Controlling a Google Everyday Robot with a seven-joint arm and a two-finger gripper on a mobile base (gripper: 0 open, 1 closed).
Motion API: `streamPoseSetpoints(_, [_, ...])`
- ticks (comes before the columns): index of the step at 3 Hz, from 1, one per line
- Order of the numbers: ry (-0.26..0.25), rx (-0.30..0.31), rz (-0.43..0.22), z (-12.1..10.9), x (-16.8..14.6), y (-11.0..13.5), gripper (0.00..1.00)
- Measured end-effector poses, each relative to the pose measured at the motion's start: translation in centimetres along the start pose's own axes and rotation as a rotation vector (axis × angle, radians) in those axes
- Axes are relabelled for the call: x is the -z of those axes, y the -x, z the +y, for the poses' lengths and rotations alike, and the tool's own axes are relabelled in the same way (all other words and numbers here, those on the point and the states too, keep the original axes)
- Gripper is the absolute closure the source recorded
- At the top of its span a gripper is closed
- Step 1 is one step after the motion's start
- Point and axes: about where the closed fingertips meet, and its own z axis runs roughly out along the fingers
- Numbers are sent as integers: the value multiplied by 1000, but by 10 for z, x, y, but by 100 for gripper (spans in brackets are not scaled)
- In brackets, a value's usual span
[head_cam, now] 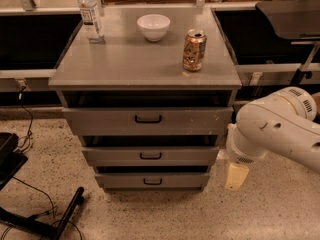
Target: Open bottom drawer
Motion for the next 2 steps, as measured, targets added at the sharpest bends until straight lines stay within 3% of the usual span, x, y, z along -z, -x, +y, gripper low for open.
streamPoseSetpoints(1, [27, -30, -57, 17, -48, -5, 0])
streamPoseSetpoints(2, [64, -28, -107, 35, -137, 10, 0])
